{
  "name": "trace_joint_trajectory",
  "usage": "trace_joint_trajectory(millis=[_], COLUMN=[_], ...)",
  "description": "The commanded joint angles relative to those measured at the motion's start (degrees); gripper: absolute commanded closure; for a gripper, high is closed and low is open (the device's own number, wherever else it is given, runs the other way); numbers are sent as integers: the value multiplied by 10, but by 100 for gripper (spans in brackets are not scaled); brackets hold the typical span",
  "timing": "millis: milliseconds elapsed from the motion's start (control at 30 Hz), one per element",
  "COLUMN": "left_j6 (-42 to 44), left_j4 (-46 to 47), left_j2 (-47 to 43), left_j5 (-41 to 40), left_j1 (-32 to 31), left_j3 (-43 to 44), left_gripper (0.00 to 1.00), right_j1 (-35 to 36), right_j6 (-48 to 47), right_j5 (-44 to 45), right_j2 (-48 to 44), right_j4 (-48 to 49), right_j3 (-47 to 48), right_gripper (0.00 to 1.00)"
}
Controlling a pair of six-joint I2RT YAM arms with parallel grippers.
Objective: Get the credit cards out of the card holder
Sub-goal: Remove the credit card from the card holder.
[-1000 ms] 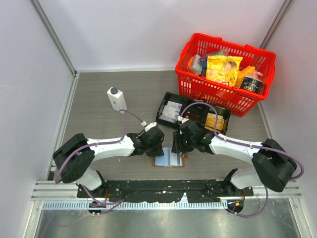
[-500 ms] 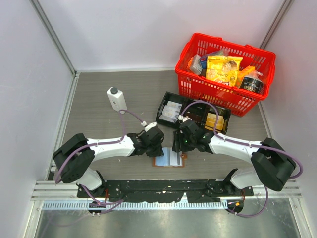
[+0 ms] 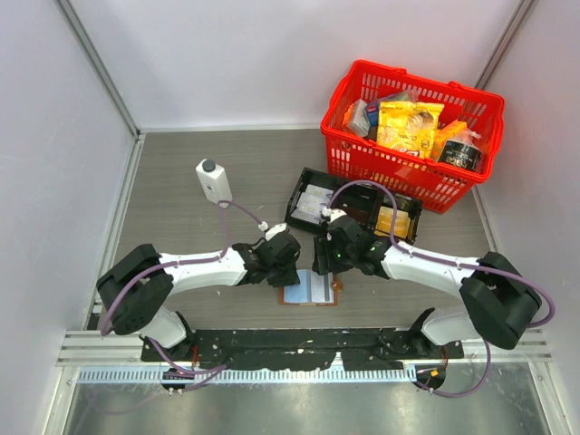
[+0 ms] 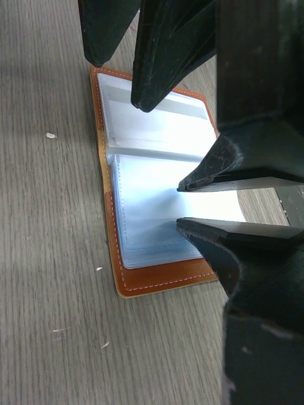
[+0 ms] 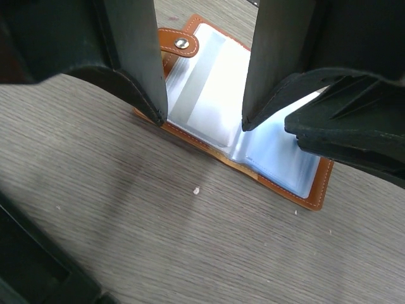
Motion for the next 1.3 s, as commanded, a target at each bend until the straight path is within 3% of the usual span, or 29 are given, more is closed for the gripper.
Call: trace_joint_trajectory(millis=[0, 667, 967, 1267], left_j6=[4, 4, 6, 7], left_j4=[-56, -57, -57, -61], left_j2=[5, 10, 15, 16], left_j5=[-23, -23, -23, -25], left_j1=[-2, -2, -2, -2], left_j3=[-19, -14, -10, -7], left_gripper=[72, 72, 72, 72], right_j1=[-2, -3, -11, -12], right_j6=[-20, -49, -68, -73], right_j5=[-17, -49, 1, -40], right_j2=[11, 18, 14, 22], right_j4=[29, 18, 2, -5], right_j3=[18, 6, 14, 18], right_gripper=[44, 48, 45, 45])
